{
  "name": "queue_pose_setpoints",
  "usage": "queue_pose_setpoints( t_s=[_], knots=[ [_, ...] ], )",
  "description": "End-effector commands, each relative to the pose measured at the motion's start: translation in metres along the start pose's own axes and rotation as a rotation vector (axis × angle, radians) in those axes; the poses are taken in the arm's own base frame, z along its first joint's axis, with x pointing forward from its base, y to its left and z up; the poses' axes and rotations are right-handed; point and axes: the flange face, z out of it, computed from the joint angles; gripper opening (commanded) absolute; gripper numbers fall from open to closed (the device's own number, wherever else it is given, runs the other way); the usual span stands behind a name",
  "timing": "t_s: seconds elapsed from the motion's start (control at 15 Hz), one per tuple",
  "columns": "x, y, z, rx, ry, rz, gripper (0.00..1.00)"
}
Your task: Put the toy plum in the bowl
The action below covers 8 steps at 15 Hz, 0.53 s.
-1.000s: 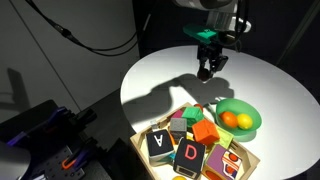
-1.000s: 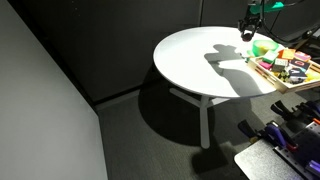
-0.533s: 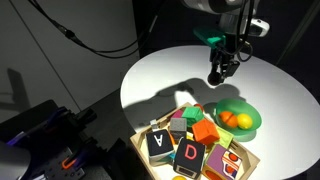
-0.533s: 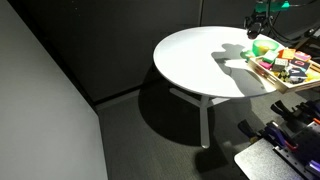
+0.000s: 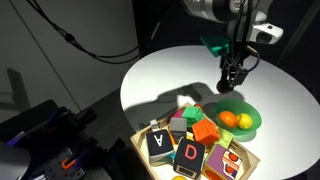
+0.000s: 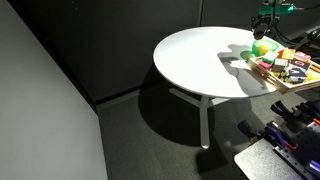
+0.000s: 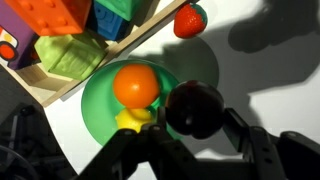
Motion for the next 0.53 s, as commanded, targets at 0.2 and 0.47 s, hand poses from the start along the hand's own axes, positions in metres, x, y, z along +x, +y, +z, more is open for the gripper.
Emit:
queue_pose_setpoints(
  t_s=[0.2, 0.47],
  knots=[
    [-0.0057, 0.017, -0.0083, -0.009, 0.057, 0.096, 0.34],
    [-0.0092, 0.0188, -0.0088, -0.007, 0.062, 0.106, 0.92]
  ],
)
